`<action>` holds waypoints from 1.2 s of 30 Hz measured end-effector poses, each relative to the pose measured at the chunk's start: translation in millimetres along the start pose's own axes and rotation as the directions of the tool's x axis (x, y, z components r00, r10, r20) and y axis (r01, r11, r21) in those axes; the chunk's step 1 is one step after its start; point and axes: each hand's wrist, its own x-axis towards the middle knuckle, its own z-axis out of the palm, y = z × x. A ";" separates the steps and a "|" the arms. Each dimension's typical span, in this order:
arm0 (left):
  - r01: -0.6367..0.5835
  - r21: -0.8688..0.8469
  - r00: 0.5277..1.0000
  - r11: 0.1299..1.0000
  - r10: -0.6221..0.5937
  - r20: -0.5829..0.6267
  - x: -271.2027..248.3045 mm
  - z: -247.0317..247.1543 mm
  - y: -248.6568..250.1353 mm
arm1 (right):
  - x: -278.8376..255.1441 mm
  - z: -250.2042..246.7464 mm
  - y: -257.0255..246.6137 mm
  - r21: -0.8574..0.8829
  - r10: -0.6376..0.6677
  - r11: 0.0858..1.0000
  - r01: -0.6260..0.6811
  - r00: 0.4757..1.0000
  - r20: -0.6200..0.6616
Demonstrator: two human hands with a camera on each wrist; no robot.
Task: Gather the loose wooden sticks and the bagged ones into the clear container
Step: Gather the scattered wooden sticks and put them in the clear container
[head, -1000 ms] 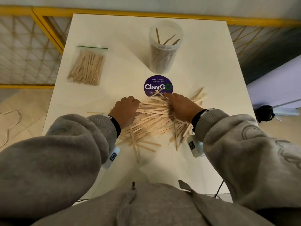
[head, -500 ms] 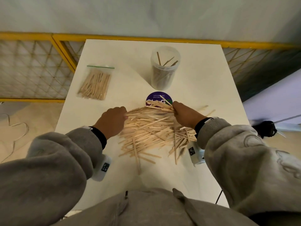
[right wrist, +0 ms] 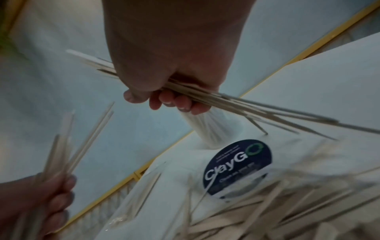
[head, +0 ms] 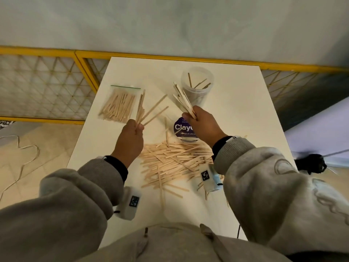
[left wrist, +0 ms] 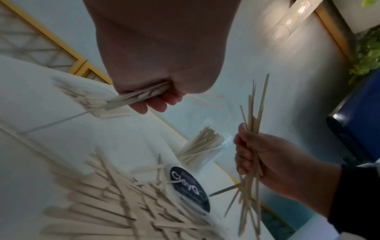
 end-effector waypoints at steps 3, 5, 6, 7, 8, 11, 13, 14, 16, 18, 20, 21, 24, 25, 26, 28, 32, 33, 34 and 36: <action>0.032 -0.171 0.999 0.985 -0.026 0.040 -1.7 12.6 23.2 | -1.3 8.0 -16.2 0.139 -0.019 0.990 0.015 0.999 0.034; -0.012 -0.164 0.994 0.986 0.029 0.103 -2.0 22.9 35.3 | -2.6 13.0 -26.1 0.285 0.007 0.958 -0.022 0.999 0.053; -0.059 -0.167 0.986 0.984 0.083 0.143 -2.4 28.1 39.8 | -2.5 15.4 -29.6 0.362 0.024 0.931 -0.042 0.998 0.055; -0.114 -0.156 0.971 0.981 0.144 0.191 -2.5 32.9 43.9 | -2.3 17.4 -32.8 0.428 0.036 0.902 -0.054 0.998 0.050; -0.192 -0.150 0.945 0.970 0.224 0.239 -3.4 37.2 48.6 | -1.5 19.9 -34.8 0.480 0.044 0.875 -0.061 0.998 0.047; -0.287 -0.128 0.885 0.949 0.314 0.344 -3.5 49.2 61.2 | 0.5 26.5 -38.3 0.553 0.064 0.830 -0.078 0.997 0.045; -0.262 0.002 0.913 0.965 0.247 0.325 1.7 55.0 63.1 | 0.8 27.0 -39.8 0.531 0.069 0.846 -0.060 0.998 0.001; -0.249 0.031 0.926 0.968 0.229 0.299 4.3 56.3 62.0 | 0.8 25.8 -39.3 0.510 0.076 0.858 -0.054 0.997 -0.022; -0.208 0.027 0.937 0.978 0.191 0.291 4.2 53.9 64.4 | 0.4 20.6 -39.4 0.506 0.099 0.860 -0.059 0.994 -0.053; -0.122 -0.066 0.921 0.990 0.138 0.365 -1.7 48.7 72.7 | 0.6 13.9 -39.8 0.568 0.128 0.820 -0.073 0.990 -0.057; -0.081 -0.148 0.866 0.986 0.143 0.479 -3.4 46.9 75.1 | 0.0 8.0 -41.7 0.624 0.145 0.778 -0.072 0.987 -0.067; -0.091 -0.165 0.840 0.982 0.164 0.517 -3.6 46.9 74.2 | -0.3 6.1 -42.6 0.652 0.153 0.755 -0.070 0.986 -0.071; -0.123 -0.186 0.817 0.975 0.206 0.539 0.0 49.4 74.1 | -2.8 2.0 -46.8 0.726 0.157 0.685 -0.055 0.985 -0.073; -0.126 -0.162 0.828 0.979 0.194 0.526 1.6 51.4 75.0 | -3.0 0.8 -47.4 0.735 0.153 0.677 -0.051 0.986 -0.072; -0.135 -0.135 0.839 0.982 0.186 0.512 3.5 53.4 75.0 | -3.4 -0.2 -47.1 0.742 0.150 0.668 -0.051 0.986 -0.067; -0.123 -0.120 0.851 0.985 0.167 0.498 6.2 57.3 75.2 | -3.8 -2.4 -45.4 0.761 0.130 0.647 -0.054 0.991 -0.041; -0.065 -0.176 0.867 0.982 0.143 0.477 5.3 62.4 80.1 | -4.0 -2.0 -39.2 0.764 0.102 0.642 -0.058 0.995 -0.010; -0.048 -0.202 0.869 0.978 0.141 0.474 4.8 63.2 81.8 | -3.0 -0.9 -37.7 0.781 0.089 0.622 -0.062 0.996 0.008; -0.037 -0.221 0.869 0.975 0.140 0.474 4.1 63.0 83.8 | -2.1 -0.9 -37.2 0.793 0.076 0.606 -0.064 0.997 0.023; -0.023 -0.232 0.854 0.972 0.140 0.501 4.6 63.5 82.0 | 2.1 -4.5 -38.4 0.801 0.073 0.596 -0.053 0.997 0.012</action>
